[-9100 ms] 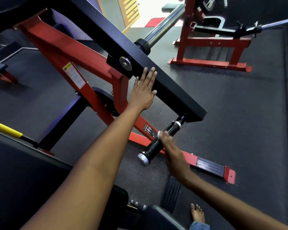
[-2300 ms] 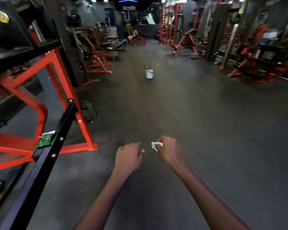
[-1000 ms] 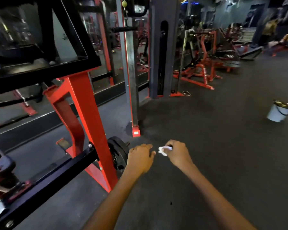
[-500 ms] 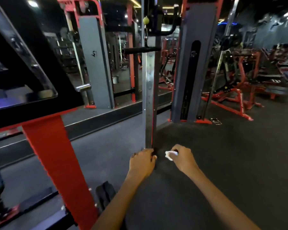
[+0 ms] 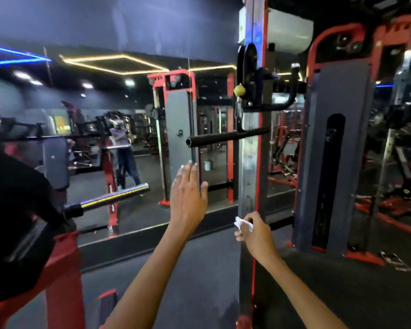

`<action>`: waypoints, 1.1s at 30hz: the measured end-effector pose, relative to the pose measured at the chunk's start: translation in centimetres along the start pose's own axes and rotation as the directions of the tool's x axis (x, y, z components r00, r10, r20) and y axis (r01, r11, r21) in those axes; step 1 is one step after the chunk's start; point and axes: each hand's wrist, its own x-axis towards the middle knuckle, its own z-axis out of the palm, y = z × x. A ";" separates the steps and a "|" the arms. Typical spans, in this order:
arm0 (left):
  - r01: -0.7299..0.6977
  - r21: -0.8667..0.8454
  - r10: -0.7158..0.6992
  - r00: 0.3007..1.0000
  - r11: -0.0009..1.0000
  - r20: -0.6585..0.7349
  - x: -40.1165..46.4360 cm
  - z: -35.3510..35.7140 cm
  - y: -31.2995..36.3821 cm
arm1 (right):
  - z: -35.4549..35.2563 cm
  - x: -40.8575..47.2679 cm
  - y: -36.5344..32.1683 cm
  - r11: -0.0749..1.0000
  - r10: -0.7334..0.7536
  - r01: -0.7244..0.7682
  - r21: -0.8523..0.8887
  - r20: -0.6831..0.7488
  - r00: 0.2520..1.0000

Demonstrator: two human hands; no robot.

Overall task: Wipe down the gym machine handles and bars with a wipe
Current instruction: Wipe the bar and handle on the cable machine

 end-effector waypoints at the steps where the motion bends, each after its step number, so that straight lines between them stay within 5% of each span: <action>1: -0.006 0.012 0.007 0.998 1.000 -0.056 2.2 0.2 0.2 | 0.0 2.1 -0.3 0.999 -0.035 0.035 0.013 0.011 0.999; 8: 0.079 0.133 -0.066 0.993 0.988 -0.093 12.5 4.1 -1.5 | 1.1 15.5 -3.4 0.961 -0.273 0.276 0.004 -0.132 0.953; 13: 0.077 0.064 -0.067 0.987 0.995 -0.143 13.0 6.2 -3.4 | 5.0 21.1 -7.0 0.804 -0.591 0.578 -0.136 -0.278 0.757; 17: 0.043 -0.049 -0.051 0.985 0.998 -0.165 13.7 7.5 -4.5 | 8.7 24.1 -8.0 0.468 -0.857 0.832 -0.299 0.075 0.509; 19: 0.042 -0.123 -0.061 0.985 0.992 -0.161 13.9 8.3 -4.8 | 8.9 25.6 -6.7 0.209 -0.887 0.874 -0.438 0.292 0.358; 20: 0.053 -0.155 -0.077 0.985 0.987 -0.154 14.0 8.7 -4.9 | 8.4 27.1 -5.5 0.166 -0.883 0.863 -0.477 0.318 0.345; 24: 0.081 -0.206 -0.108 0.986 0.975 -0.123 14.6 10.5 -6.0 | 5.8 32.3 -2.1 0.575 -0.753 0.594 -0.563 -0.081 0.653; 26: 0.089 -0.206 -0.111 0.989 0.975 -0.101 14.8 11.2 -6.4 | 7.7 31.3 -3.5 0.621 -0.726 0.584 -0.523 -0.104 0.679; 27: 0.090 -0.212 -0.112 0.989 0.973 -0.096 14.9 11.4 -6.7 | 9.2 29.9 -4.5 0.554 -0.772 0.662 -0.505 -0.012 0.636; 31: 0.098 -0.271 -0.125 0.989 0.957 -0.084 15.1 11.9 -7.8 | 11.4 27.9 -5.1 -0.001 -0.866 0.897 -0.442 0.449 0.220; 33: 0.112 -0.255 -0.131 0.990 0.960 -0.058 15.2 12.0 -8.4 | 9.2 31.2 -3.8 -0.002 -0.874 0.854 -0.520 0.415 0.251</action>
